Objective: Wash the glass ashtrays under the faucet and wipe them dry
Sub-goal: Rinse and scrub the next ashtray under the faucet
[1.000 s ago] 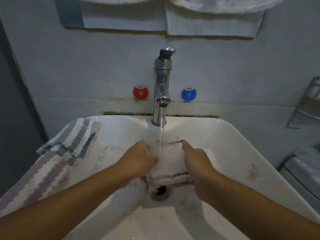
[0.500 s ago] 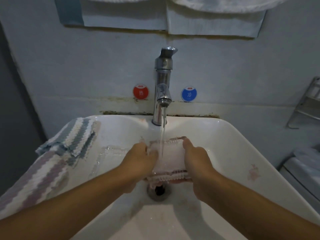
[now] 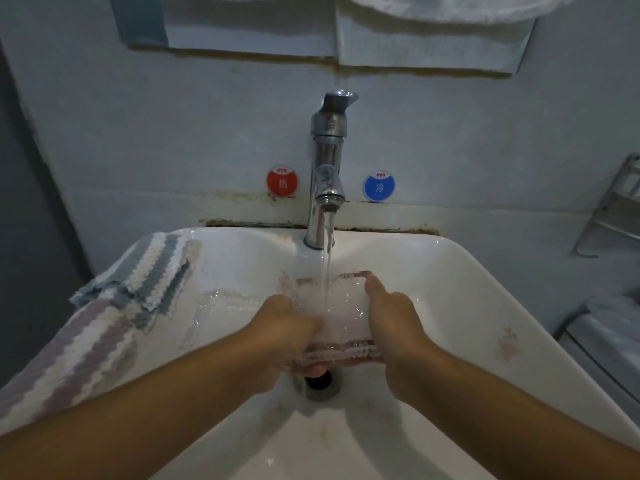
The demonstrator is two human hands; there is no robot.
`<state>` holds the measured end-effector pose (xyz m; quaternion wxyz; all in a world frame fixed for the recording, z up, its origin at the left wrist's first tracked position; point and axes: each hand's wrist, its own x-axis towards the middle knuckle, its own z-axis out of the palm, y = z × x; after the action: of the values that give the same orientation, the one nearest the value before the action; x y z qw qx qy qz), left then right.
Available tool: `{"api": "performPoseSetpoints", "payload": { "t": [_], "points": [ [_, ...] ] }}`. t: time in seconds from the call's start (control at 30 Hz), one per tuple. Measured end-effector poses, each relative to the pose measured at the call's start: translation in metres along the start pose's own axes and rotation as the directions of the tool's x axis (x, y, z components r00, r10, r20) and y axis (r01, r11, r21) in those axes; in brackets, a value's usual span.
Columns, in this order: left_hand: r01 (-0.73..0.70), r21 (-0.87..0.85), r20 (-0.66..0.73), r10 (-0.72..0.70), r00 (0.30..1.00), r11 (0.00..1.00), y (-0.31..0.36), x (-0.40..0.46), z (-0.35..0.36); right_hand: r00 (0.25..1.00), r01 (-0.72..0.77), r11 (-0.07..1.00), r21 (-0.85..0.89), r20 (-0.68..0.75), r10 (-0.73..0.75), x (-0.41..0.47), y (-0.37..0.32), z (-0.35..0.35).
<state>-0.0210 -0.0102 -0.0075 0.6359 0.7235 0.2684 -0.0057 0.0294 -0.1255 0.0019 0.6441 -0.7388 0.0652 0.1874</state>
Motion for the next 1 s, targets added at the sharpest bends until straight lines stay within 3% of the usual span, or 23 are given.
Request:
{"api": "performPoseSetpoints", "payload": {
  "t": [0.23, 0.37, 0.67, 0.8, 1.0],
  "points": [
    [0.106, -0.084, 0.129, -0.094, 0.987, 0.991, 0.004, 0.001, -0.003, 0.999, 0.031, 0.997, -0.074, -0.004, -0.032, 0.000, 0.002, 0.003],
    [0.131, -0.149, 0.099, -0.117, 0.988, 0.980, 0.001, 0.007, 0.000, 1.000, 0.031, 0.997, -0.075, 0.004, -0.031, 0.005, 0.000, 0.000],
    [-0.078, -0.076, -0.077, 0.072, 0.994, 0.994, -0.009, 0.007, -0.001, 0.951, 0.092, 0.986, -0.136, 0.306, -0.047, 0.015, 0.011, 0.001],
    [-0.136, -0.022, -0.077, 0.134, 0.988, 0.990, -0.007, 0.010, 0.000, 0.943, 0.137, 0.989, -0.054, 0.312, -0.113, 0.015, 0.008, 0.001],
    [-0.145, 0.119, -0.032, 0.150, 0.988, 0.982, 0.001, 0.012, -0.008, 0.950, 0.153, 0.986, -0.068, 0.286, -0.127, 0.017, 0.012, 0.003]
  ]
}}
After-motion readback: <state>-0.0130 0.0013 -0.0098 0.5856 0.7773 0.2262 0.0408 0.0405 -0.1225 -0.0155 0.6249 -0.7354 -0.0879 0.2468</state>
